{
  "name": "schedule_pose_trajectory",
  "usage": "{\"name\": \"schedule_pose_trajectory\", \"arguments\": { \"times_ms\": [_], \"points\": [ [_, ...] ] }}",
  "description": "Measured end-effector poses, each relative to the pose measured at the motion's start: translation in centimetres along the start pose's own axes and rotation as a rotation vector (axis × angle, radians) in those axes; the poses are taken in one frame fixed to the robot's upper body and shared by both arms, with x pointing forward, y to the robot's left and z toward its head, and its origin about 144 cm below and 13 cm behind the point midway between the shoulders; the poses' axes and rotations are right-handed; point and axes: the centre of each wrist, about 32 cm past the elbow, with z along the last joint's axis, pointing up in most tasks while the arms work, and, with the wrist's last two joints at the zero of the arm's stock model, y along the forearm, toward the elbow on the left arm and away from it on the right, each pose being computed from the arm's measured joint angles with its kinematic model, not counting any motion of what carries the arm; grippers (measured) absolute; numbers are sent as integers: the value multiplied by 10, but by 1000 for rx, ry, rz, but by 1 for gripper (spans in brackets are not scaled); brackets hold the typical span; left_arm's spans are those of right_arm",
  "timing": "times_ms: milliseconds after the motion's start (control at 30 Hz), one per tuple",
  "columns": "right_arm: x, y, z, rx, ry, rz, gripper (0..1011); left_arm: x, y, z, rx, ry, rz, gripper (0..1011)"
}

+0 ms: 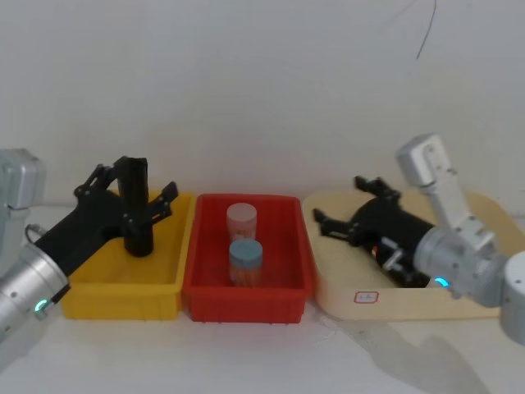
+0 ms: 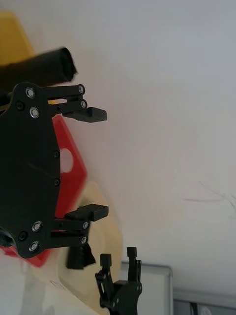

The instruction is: Pick up the garbage bag with the one hand and transfer it to the other hand.

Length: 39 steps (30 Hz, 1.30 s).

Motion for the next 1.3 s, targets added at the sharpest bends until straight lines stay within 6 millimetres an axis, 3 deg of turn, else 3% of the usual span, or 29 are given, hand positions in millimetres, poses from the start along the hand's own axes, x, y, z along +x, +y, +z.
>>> {"name": "schedule_pose_trajectory", "arguments": {
  "times_ms": [667, 1300],
  "points": [
    [-40, 55, -6, -23, 61, 220, 1001, 8, 22, -4, 60, -21, 65, 1000],
    [-34, 83, -15, -39, 110, 286, 1001, 9, 26, -5, 71, -26, 77, 1000]
  ]
}}
